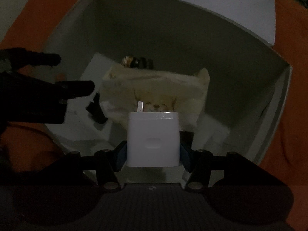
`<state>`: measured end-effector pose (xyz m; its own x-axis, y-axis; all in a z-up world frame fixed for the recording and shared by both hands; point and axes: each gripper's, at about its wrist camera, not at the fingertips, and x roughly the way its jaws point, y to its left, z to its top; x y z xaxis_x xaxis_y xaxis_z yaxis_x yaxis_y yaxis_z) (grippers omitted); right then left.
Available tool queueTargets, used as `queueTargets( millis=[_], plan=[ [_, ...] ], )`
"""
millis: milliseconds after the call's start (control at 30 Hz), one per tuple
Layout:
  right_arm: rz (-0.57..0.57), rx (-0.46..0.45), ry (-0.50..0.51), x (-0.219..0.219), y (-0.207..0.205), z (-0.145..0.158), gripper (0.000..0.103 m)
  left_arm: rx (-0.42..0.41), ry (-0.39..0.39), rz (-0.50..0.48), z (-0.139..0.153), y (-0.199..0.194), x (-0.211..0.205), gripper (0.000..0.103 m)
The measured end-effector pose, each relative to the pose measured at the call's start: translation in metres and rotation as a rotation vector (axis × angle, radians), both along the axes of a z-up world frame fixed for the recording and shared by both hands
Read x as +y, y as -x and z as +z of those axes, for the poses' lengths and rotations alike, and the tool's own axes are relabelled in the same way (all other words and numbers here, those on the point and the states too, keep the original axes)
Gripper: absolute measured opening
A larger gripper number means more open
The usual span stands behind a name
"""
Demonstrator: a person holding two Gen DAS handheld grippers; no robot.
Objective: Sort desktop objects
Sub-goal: 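Lower the cube box into the white box and open the right tool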
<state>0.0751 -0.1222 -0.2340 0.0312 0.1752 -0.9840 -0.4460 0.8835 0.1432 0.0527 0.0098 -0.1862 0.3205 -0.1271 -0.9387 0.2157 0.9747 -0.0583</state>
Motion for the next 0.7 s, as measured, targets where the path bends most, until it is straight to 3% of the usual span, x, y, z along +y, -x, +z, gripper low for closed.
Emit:
queueTargets(
  millis=[367,700],
  plan=[
    [0.046,0.022,0.042,-0.005,0.022,-0.02,0.059,0.022,-0.01,-0.015,-0.003,0.006,0.003,0.092],
    [-0.012,0.046,0.012,-0.012,0.016,-0.022,0.061,0.034,-0.011,-0.039,-0.003,0.009,0.001,0.092]
  ],
)
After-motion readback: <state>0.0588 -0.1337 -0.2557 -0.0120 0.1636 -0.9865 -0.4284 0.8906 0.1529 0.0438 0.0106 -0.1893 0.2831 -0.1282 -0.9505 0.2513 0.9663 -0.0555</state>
